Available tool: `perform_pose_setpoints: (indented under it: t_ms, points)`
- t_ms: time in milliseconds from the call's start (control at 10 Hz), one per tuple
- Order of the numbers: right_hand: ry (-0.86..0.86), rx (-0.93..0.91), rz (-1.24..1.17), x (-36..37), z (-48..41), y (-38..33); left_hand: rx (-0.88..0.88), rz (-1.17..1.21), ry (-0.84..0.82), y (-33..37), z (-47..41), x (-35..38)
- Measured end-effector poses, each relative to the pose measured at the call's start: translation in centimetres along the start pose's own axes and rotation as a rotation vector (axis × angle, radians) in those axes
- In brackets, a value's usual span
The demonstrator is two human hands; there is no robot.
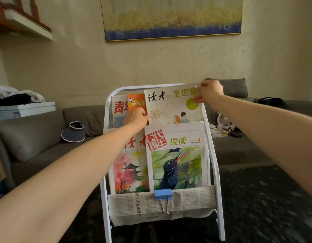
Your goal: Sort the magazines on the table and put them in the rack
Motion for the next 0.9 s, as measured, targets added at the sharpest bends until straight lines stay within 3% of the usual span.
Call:
perform_pose_setpoints:
  t_ms: [100,200,400,700,800,900]
  points:
    - [-0.038,0.069,0.062,0.2,-0.1,-0.6,-0.004,-0.067,-0.02,0.3,0.0,0.2]
    - [-0.104,0.064,0.291,1.2,0.9,0.3,0.001,-0.186,-0.005,0.4,0.5,0.4]
    - [0.001,-0.215,0.626,1.2,2.7,1.5,0.035,-0.153,0.062,0.8,1.4,-0.7]
    - [-0.089,-0.312,0.759,1.1,4.9,1.2,0.142,-0.215,0.018,0.9,3.3,-2.0]
    - [-0.145,-0.318,0.713,0.8,6.5,-0.1,0.141,-0.131,-0.024,1.9,4.6,-2.9]
    - [-0.121,-0.304,0.548,0.1,9.0,-1.4,0.184,0.173,0.036,3.3,6.8,-4.6]
Point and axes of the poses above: each hand's wrist, its own z-axis away from the middle knuckle, its own x-axis out of the palm, y = z × x, the point moved 1 cm from there along -z, towards the middle knuckle, and after that the axes turned 9 degrees about z, right-handed, at the moved point
